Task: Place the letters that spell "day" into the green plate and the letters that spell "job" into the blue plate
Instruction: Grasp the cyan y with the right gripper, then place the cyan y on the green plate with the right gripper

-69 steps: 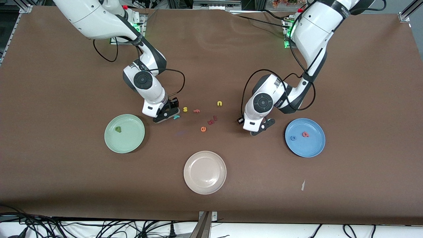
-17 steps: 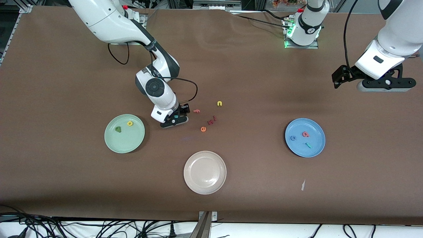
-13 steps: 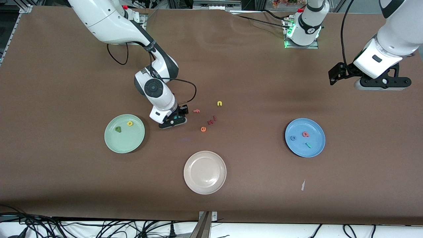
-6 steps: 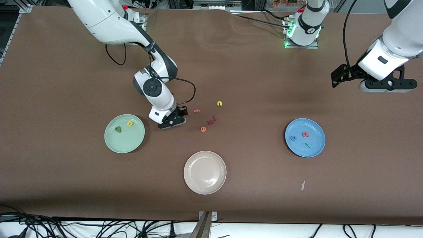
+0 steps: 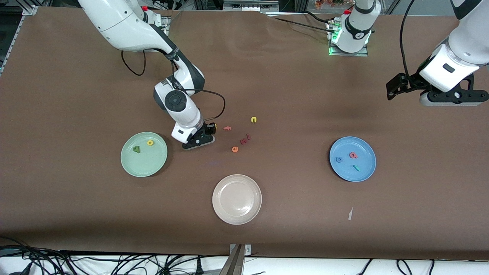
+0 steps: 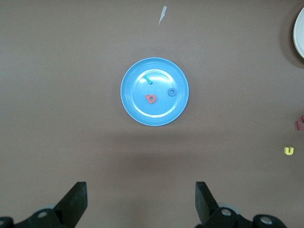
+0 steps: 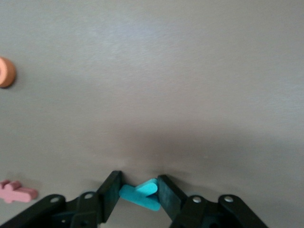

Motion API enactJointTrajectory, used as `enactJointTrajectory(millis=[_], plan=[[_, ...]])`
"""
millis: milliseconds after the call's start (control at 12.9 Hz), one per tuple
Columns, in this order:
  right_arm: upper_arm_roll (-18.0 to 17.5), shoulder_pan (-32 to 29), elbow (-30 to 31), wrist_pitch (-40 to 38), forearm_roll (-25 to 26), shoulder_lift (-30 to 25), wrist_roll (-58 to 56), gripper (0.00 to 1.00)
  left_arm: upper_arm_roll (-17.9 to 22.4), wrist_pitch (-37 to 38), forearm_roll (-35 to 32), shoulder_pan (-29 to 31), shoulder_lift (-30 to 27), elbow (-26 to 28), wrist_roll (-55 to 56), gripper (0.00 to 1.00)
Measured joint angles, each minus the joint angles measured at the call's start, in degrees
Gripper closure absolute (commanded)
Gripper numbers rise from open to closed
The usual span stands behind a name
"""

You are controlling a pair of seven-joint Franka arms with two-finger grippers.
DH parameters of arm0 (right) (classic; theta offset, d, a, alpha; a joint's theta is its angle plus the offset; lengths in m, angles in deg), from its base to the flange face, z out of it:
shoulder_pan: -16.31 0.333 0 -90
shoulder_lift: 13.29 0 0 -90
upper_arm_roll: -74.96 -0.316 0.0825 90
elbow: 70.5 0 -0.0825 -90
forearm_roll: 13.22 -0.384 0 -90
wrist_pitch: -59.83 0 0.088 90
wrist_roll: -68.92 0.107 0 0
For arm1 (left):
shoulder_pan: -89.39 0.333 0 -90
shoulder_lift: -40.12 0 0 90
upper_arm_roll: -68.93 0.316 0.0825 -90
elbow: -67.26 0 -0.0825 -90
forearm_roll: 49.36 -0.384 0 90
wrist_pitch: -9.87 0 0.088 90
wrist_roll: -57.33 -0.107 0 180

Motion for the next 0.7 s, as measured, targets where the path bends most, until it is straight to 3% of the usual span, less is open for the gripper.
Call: enactJointTrajectory(millis=[464, 697], plan=[[0.83, -7.72, -0.59, -12.14, -0.16, -8.06, -15.03, 0.68, 0.00, 0.21, 0.00, 0.01, 0.05, -0.60, 0.00, 0.00], [0.85, -11.68, -0.60, -13.78, -0.20, -10.16, -23.15, 0.67, 0.01, 0.33, 0.00, 0.03, 0.06, -0.64, 0.00, 0.00]])
